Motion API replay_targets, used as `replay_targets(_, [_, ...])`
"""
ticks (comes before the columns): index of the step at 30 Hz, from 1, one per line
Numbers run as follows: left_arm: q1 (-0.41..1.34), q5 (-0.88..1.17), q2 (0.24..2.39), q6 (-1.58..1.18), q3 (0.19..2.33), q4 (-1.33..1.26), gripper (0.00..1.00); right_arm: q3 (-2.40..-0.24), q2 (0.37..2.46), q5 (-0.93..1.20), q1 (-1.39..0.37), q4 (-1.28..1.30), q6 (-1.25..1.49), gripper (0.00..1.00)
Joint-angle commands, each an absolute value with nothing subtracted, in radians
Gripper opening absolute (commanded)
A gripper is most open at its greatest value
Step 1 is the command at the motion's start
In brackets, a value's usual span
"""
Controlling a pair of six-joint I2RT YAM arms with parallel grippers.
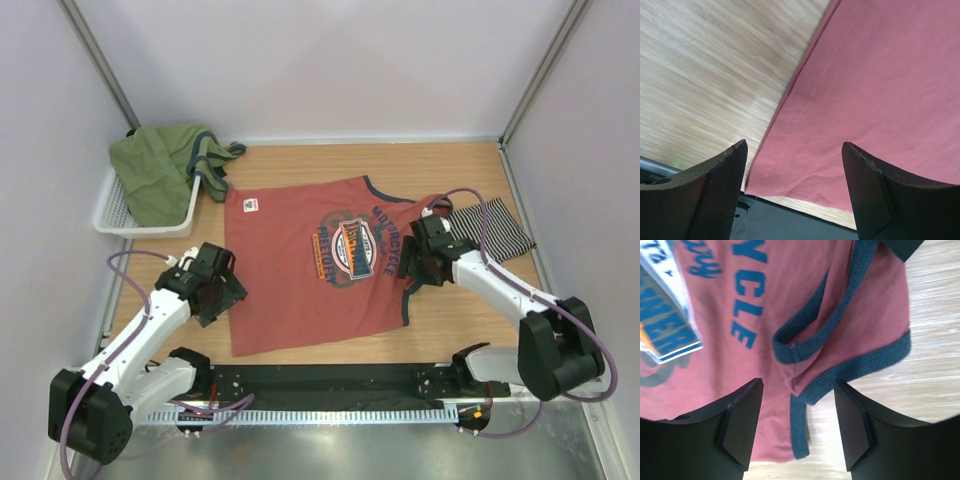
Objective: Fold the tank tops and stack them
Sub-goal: Flatten the tank top out
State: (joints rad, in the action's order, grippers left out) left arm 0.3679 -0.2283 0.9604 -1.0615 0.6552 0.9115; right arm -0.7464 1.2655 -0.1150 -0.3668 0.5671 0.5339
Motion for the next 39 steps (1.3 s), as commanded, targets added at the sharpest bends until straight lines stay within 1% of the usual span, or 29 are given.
replay_targets(1, [0.365,-0.213,0.951,-1.089,0.643,0.907,0.77,-0.778,1.344,-0.184,-0.393,0.52,0.549,0.65])
replay_targets(3, [0.365,-0.224,0.937,-1.098,0.634,0.911,0.77,-0.784,1.373,-0.173,-0.406,0.503,0.543,0.58])
replay_targets(4, [0.365,-0.23,0.931,-1.101,0.632,0.919,0.77,-0.787,1.397,-0.173,-0.41,0.499,0.543,0.56])
replay_targets(5, [0.365,-0.229,0.925,-1.111,0.626,0.922,0.77,-0.788,1.405,-0.172,-0.41,0.494,0.54,0.41])
replay_targets(8, [0.365,-0.225,0.907,-1.121,0.617,0.927,0.77,-0.796,1.396,-0.234,-0.41,0.506,0.549,0.15])
replay_targets(9, [0.365,-0.225,0.905,-1.123,0.617,0.928,0.77,-0.802,1.382,-0.264,-0.407,0.529,0.557,0.01])
replay_targets(13, [0.365,-0.221,0.882,-1.132,0.615,0.94,0.77,-0.79,1.238,-0.379,-0.315,0.571,0.598,0.01])
replay_targets(14, [0.365,-0.216,0.879,-1.134,0.609,0.939,0.76,-0.781,1.179,-0.394,-0.292,0.572,0.607,0.05])
replay_targets(18, [0.365,-0.198,0.871,-1.143,0.591,0.934,0.76,-0.724,1.088,-0.437,-0.149,0.61,0.681,0.2])
replay_targets(19, [0.365,-0.193,0.871,-1.149,0.586,0.933,0.76,-0.721,1.078,-0.451,-0.123,0.626,0.71,0.56])
replay_targets(20, [0.365,-0.186,0.87,-1.15,0.577,0.934,0.76,-0.719,1.069,-0.474,-0.114,0.644,0.73,0.84])
replay_targets(21, [0.365,-0.184,0.868,-1.155,0.574,0.94,0.76,-0.722,1.045,-0.457,-0.114,0.659,0.738,0.91])
replay_targets(22, [0.365,-0.186,0.865,-1.166,0.571,0.943,0.77,-0.719,1.029,-0.43,-0.114,0.655,0.727,0.91])
replay_targets(25, [0.365,-0.204,0.858,-1.196,0.572,0.983,0.76,-0.712,0.999,-0.295,-0.115,0.652,0.721,0.68])
replay_targets(26, [0.365,-0.212,0.859,-1.222,0.574,0.997,0.76,-0.71,0.999,-0.246,-0.12,0.672,0.727,0.64])
replay_targets(27, [0.365,-0.219,0.861,-1.23,0.578,1.018,0.76,-0.707,0.999,-0.157,-0.123,0.679,0.732,0.64])
replay_targets(29, [0.365,-0.221,0.868,-1.239,0.589,1.035,0.76,-0.693,0.999,-0.079,-0.153,0.686,0.773,0.64])
replay_targets(30, [0.365,-0.219,0.877,-1.244,0.592,1.048,0.76,-0.683,0.999,-0.06,-0.202,0.693,0.794,0.64])
replay_targets(34, [0.365,-0.192,0.896,-1.252,0.601,1.069,0.76,-0.687,1.003,-0.11,-0.333,0.768,0.911,0.63])
replay_targets(36, [0.365,-0.184,0.903,-1.255,0.606,1.092,0.76,-0.686,1.022,-0.117,-0.376,0.814,0.957,0.6])
replay_targets(37, [0.365,-0.178,0.907,-1.256,0.61,1.1,0.76,-0.68,1.025,-0.1,-0.414,0.815,0.965,0.54])
replay_targets(39, [0.365,-0.175,0.908,-1.258,0.615,1.121,0.76,-0.646,1.04,-0.084,-0.448,0.796,0.992,0.53])
